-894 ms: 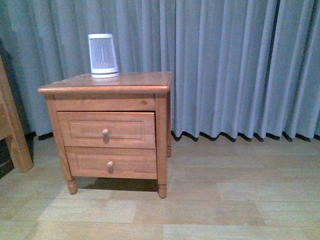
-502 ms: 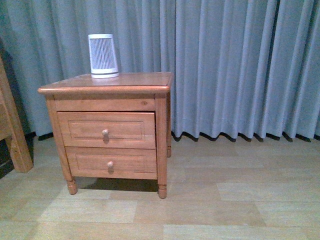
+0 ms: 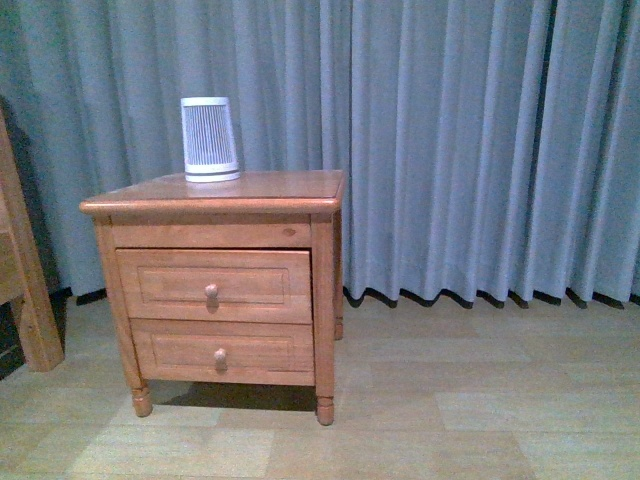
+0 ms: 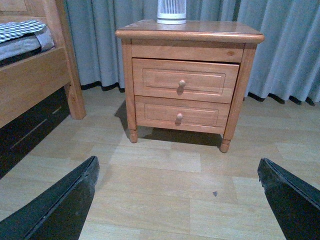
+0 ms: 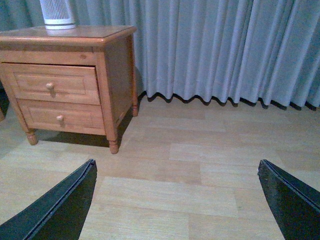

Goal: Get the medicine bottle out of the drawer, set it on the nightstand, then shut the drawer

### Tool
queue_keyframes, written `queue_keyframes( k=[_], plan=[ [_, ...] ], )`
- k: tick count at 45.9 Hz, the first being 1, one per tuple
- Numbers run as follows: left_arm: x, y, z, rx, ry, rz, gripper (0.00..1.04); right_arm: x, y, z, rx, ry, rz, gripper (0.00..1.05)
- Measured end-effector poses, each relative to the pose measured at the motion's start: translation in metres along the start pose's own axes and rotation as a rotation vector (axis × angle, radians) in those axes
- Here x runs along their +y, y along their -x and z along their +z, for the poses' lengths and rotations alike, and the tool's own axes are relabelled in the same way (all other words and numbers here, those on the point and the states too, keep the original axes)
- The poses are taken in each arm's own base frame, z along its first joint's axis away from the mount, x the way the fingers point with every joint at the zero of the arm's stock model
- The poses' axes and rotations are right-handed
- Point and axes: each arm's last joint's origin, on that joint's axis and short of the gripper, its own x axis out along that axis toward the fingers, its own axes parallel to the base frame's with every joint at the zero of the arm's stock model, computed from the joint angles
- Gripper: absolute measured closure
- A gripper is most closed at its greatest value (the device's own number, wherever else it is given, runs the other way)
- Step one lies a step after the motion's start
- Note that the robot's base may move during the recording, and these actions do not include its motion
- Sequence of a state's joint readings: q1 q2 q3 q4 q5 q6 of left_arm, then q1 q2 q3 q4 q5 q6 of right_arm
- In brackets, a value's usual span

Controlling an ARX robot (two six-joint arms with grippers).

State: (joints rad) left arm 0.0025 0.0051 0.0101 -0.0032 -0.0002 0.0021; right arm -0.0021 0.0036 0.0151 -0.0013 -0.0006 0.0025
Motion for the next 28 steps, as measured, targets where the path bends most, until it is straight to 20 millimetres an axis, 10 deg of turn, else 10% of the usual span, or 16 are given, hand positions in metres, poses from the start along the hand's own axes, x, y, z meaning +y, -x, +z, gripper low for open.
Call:
queue_keyframes(
  k=[28],
  plan=[
    [0.0,0.0,0.0,0.0,0.0,0.0,0.07,0.0,0.0,0.0,0.0,0.0,0.0,0.07]
  ],
)
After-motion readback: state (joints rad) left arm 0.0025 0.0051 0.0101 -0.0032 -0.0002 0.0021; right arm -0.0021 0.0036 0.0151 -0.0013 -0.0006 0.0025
